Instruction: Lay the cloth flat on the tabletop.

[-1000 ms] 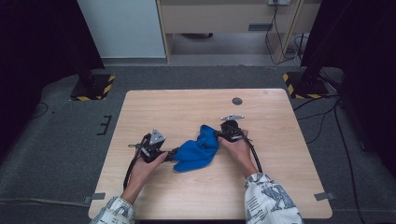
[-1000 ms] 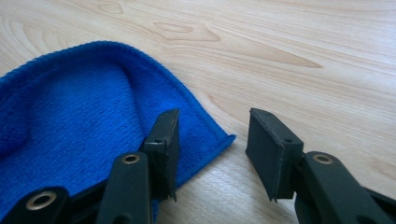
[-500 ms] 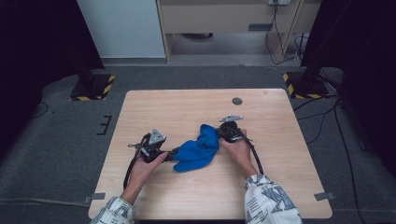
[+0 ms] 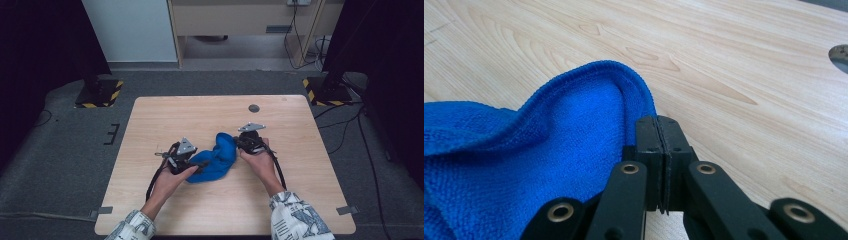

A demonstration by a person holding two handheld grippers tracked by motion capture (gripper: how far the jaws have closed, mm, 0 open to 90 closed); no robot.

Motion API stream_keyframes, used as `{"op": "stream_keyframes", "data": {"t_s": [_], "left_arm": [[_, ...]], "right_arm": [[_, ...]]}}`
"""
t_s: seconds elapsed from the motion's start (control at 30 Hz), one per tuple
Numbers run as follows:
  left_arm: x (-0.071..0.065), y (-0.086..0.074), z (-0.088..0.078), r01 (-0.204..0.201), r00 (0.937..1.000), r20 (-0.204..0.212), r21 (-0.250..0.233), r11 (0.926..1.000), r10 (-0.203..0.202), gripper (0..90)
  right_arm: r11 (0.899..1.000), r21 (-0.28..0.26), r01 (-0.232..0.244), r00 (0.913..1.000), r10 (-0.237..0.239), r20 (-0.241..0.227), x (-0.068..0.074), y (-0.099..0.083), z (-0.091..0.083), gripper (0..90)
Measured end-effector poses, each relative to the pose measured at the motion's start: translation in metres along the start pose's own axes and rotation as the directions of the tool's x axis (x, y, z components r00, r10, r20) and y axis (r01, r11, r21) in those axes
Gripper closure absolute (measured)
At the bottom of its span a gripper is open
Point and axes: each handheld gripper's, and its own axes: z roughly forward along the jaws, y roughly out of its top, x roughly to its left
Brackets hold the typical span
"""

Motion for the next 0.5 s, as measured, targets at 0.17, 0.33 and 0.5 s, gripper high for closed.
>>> {"op": "stream_keyframes", "data": {"t_s": [0.17,0.33,0.5], "left_arm": [[-0.008,0.006,0.011,-0.013,0.9995,0.03,-0.003,0.9999,0.014,42.7],[-0.012,0.007,0.016,-0.032,0.9988,0.036,-0.013,0.9994,0.033,60.6],[-0.009,0.009,0.015,-0.004,0.9976,0.069,-0.025,0.9997,0.005,83.6]], "right_arm": [[1.0,-0.003,0.013,0.9999,-0.013,-0.003,0.002,0.002,-0.005,89.2],[1.0,-0.007,0.024,0.9997,-0.024,-0.007,0.004,0.003,-0.008,89.2],[1.0,-0.011,0.028,0.9995,-0.028,-0.012,0.004,0.004,-0.011,89.3]]}}
